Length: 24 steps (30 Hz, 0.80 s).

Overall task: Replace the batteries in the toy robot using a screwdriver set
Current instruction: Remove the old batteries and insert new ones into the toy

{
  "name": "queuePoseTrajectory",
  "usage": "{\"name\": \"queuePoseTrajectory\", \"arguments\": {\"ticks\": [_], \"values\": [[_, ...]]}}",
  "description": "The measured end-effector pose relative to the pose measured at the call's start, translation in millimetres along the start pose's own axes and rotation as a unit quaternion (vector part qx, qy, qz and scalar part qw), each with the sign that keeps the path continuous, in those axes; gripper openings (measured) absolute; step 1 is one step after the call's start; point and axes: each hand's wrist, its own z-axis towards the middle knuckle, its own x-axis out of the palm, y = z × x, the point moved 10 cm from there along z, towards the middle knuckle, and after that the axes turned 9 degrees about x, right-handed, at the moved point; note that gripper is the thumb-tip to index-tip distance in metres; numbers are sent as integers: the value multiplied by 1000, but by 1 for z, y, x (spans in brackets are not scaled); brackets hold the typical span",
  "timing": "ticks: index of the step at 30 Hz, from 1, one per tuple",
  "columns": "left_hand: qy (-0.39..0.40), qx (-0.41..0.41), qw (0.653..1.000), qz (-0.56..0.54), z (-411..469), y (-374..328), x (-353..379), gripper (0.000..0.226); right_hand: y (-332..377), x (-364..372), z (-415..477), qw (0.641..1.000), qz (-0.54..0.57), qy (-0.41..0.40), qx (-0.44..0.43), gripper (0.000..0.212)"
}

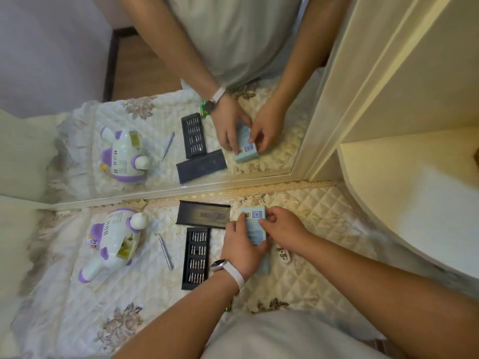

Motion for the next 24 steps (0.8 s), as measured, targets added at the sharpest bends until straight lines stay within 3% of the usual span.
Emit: {"name": "queuePoseTrajectory", "arguments": {"ticks": [4,10,16,24], "values": [[23,2,1000,18,4,5,4,85,0,-4,6,996,-84,-39,-9,30],[63,21,998,14,-9,13,0,76,3,-9,-2,990,-122,-62,-32,35],[5,32,999,13,-50,32,-29,56,-11,-12,-33,982,-160,-77,-60,35],[-56,-49,997,18,-118,90,-46,24,-9,30,-96,938,-267,-90,-201,30]]}}
